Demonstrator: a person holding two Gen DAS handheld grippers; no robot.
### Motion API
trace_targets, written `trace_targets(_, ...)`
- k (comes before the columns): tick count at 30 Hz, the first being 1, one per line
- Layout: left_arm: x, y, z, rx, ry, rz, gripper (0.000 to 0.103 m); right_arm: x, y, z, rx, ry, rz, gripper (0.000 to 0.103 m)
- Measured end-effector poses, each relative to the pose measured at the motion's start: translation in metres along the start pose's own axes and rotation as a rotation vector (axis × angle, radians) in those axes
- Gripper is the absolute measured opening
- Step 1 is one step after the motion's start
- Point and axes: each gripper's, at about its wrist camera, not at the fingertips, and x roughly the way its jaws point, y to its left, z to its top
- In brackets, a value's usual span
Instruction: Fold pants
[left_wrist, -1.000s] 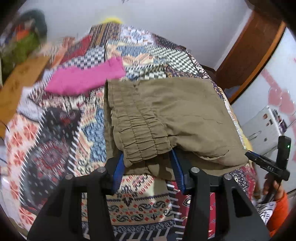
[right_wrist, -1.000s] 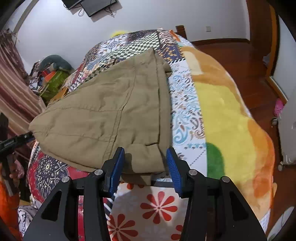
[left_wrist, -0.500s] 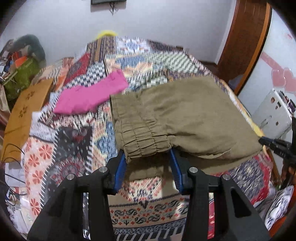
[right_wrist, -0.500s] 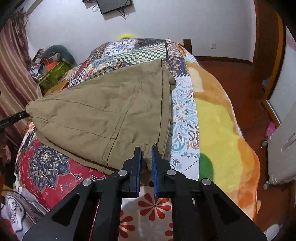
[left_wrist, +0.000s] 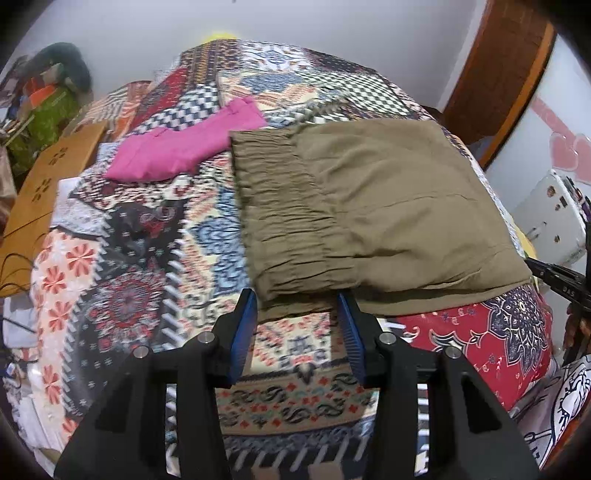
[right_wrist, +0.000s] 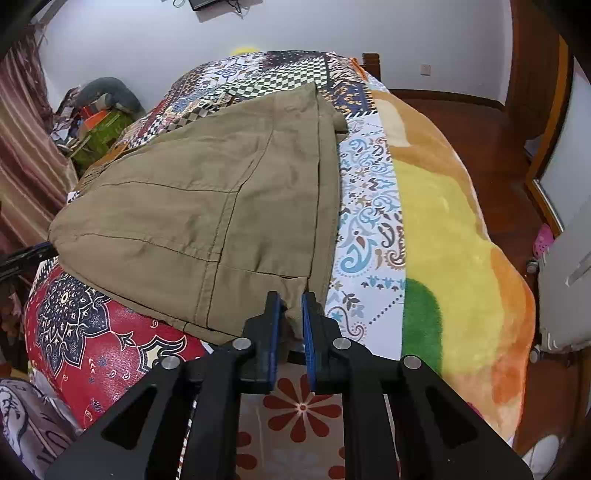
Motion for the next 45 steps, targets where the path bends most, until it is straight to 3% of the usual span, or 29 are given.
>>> trace_targets(5,-0.020,0.019,0.010,-0.085,-0.037,-0.012,0.045,-0.007,-0.002,0.010,0.006,0.010,-0.021,0.015)
trace_targets(8,-0.032,0.018,0.024,-0.083,-0.083,0.004,0.045,-0.016,-0.003,0.021,0.008,-0.022,-0.029,0.016)
trace_targets(12,-0.036,0.000,0.041,-0.061,-0.122,-0.049,0.045,-0.025,-0.002,0.038,0.020,-0.086,-0.009,0.031)
trace_targets(14,-0.028,-0.010,0.044,-0.048,-0.110,-0.079,0.046,-0.025,0.004,0.043,0.010,-0.100,0.009,0.032)
trace_targets(19,0.011,-0.030,0.031,0.003,-0.018,-0.068,0.046,0.005,0.021,0.036,-0.038,-0.015,0.043,0.032)
trace_targets(21,0.017,-0.033,0.022,0.018,-0.030,-0.052,0.046,0.020,0.025,0.026,-0.050,0.044,0.044,0.032)
trace_targets(25,0.017,-0.040,0.020,0.064,-0.046,-0.011,0.047,0.023,0.022,0.020,-0.029,0.048,0.058,0.032)
trace_targets(29,0.014,-0.027,0.032,0.001,-0.030,-0.041,0.047,0.019,0.022,0.029,-0.044,0.052,0.046,0.033)
trace_targets(34,0.001,-0.007,0.055,-0.095,-0.069,-0.057,0.047,0.010,0.019,0.049,-0.045,0.004,0.051,0.033)
trace_targets(37,-0.002,0.000,0.071,-0.092,-0.100,-0.010,0.048,0.006,0.015,0.070,-0.046,-0.041,0.048,0.034)
trace_targets(45,0.016,0.017,0.113,-0.115,-0.114,0.049,0.062,0.015,0.003,0.133,-0.064,-0.140,0.032,0.036)
